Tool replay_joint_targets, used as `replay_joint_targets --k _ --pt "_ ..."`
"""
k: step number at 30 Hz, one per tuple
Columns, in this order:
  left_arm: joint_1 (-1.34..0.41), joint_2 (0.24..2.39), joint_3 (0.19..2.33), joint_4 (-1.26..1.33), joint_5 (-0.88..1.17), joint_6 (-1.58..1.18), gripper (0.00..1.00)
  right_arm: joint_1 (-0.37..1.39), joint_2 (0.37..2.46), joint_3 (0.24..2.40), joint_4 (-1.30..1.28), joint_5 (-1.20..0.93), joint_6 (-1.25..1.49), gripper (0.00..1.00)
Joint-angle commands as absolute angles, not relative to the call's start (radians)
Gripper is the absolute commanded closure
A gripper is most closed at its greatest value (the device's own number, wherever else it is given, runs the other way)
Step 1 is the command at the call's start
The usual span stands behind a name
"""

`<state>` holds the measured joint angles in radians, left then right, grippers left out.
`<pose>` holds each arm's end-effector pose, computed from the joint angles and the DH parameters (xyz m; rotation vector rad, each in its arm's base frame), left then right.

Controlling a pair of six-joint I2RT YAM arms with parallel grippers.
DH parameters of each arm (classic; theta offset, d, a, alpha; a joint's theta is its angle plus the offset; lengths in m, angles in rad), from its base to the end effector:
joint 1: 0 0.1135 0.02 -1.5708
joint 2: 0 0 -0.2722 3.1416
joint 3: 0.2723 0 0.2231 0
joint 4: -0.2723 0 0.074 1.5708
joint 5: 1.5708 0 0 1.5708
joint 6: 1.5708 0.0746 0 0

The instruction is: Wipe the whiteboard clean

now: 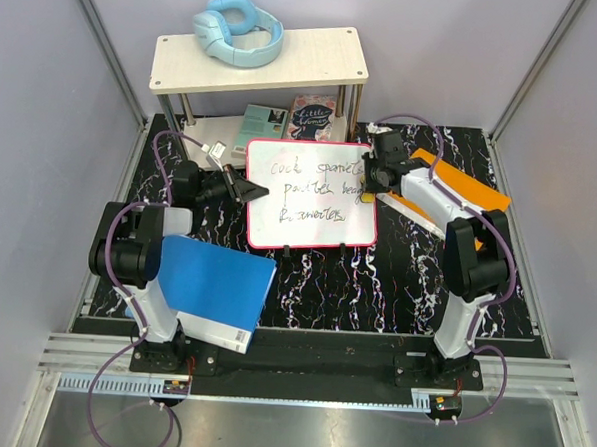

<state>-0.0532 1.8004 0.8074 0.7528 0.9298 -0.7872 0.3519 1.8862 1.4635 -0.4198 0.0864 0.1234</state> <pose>0.3611 -0.0791 0.2031 0.0155 1.9482 -1.4105 0.4000 0.1400 0.2282 -0.2355 2.4008 0.1151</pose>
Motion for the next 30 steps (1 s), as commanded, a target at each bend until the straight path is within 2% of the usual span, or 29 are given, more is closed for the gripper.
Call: replay_joint_targets --k 1,9,15,20,27,30 --pt "-0.040 1.836 0.785 0.615 0.742 -0.525 1.00 0.370 1.905 1.436 -0.351 -0.032 0.136 1.00" --pt "-0.055 1.830 0.795 0.594 0.752 -0.500 1.00 0.529 1.928 1.454 -0.311 0.061 0.163 1.00" --pt "-0.060 1.829 0.796 0.589 0.753 -0.499 1.00 0.647 2.012 1.564 -0.328 0.063 0.163 1.00" --pt "-0.069 1.829 0.807 0.572 0.755 -0.483 1.00 0.752 2.150 1.777 -0.421 0.058 0.153 1.00" --pt "-0.080 1.827 0.813 0.540 0.747 -0.456 1.00 0.833 2.410 2.239 -0.676 0.081 0.152 1.00" --pt "-0.090 1.819 0.819 0.519 0.738 -0.440 1.00 0.844 2.448 2.302 -0.732 0.083 0.155 1.00"
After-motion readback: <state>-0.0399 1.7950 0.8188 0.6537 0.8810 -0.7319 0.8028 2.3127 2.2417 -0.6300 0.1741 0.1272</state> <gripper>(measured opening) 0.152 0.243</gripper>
